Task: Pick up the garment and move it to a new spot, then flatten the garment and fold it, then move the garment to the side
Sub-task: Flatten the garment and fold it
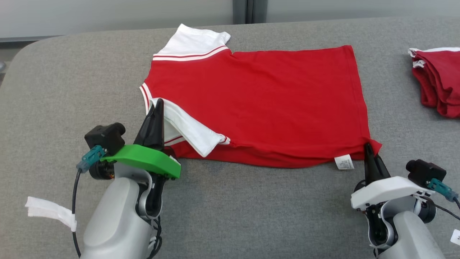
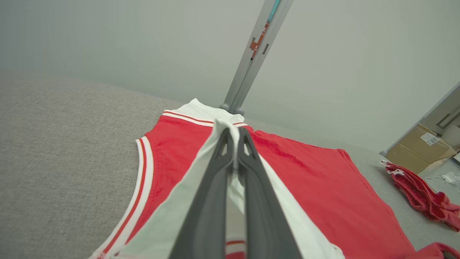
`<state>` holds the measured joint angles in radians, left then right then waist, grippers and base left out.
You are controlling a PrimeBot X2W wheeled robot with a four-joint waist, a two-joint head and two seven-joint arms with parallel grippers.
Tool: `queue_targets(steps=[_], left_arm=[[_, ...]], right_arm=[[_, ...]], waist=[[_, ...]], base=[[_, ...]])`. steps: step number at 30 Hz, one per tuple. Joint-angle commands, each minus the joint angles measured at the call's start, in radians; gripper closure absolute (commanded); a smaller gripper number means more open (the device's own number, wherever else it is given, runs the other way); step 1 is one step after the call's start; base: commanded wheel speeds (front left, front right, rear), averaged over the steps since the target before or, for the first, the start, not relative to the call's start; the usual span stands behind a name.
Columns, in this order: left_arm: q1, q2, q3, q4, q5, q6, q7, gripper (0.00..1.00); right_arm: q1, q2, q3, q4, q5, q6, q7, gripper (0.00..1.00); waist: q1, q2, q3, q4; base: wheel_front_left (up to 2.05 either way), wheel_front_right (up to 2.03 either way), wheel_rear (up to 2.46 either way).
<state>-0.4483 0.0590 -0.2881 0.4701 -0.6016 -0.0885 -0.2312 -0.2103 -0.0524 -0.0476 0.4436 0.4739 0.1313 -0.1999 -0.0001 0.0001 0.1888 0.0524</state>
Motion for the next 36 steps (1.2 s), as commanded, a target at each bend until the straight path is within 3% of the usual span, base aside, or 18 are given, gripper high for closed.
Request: queue_targets(steps=[1, 14, 16, 17, 18, 19, 28, 36], left_arm=[[-0.050, 0.001, -0.001, 0.038, 0.007, -0.008, -0.011, 1.00], [-0.225, -0.006, 0.023, 0.202, 0.018, -0.019, -0.034, 1.00], [-0.229, -0.007, 0.035, 0.206, 0.020, -0.018, -0.034, 1.00], [-0.233, -0.007, 0.041, 0.206, 0.019, -0.013, -0.034, 0.76], [-0.235, -0.007, 0.044, 0.204, 0.022, -0.011, -0.034, 0.53], [-0.234, -0.007, 0.046, 0.201, 0.021, -0.011, -0.034, 0.00], [-0.145, -0.007, 0.102, 0.076, 0.008, -0.019, -0.034, 0.00], [0.023, 0.015, 0.159, -0.001, 0.041, -0.008, -0.024, 0.00]], right_arm=[[-0.033, -0.004, -0.004, 0.006, -0.007, -0.001, -0.008, 1.00], [-0.159, 0.000, 0.008, 0.083, -0.015, -0.001, -0.036, 1.00], [-0.168, 0.001, 0.014, 0.087, -0.003, -0.001, -0.044, 0.63], [-0.172, 0.001, 0.017, 0.089, 0.001, -0.001, -0.044, 0.00], [-0.174, 0.001, 0.017, 0.089, 0.005, -0.001, -0.048, 0.00], [-0.176, 0.000, 0.018, 0.088, 0.008, -0.001, -0.051, 0.00], [-0.126, 0.001, -0.025, -0.014, -0.041, -0.001, -0.065, 0.00], [-0.014, 0.001, -0.104, -0.199, -0.203, -0.001, -0.018, 0.00]], waist=[[0.0001, -0.0001, 0.046, -0.025], [0.0001, -0.0001, 0.129, -0.047], [0.0001, -0.0001, 0.131, -0.048], [0.0001, -0.0001, 0.132, -0.049], [0.0001, -0.0001, 0.133, -0.050], [0.0001, -0.0001, 0.133, -0.050], [0.0001, -0.0001, 0.106, -0.035], [0.0001, -0.0001, 0.040, -0.006]], base=[[0.00, 0.00, 0.00], [0.00, 0.00, 0.00], [0.00, 0.00, 0.00], [0.00, 0.00, 0.00], [0.00, 0.00, 0.00], [0.00, 0.00, 0.00], [0.00, 0.00, 0.00], [0.00, 0.00, 0.00]])
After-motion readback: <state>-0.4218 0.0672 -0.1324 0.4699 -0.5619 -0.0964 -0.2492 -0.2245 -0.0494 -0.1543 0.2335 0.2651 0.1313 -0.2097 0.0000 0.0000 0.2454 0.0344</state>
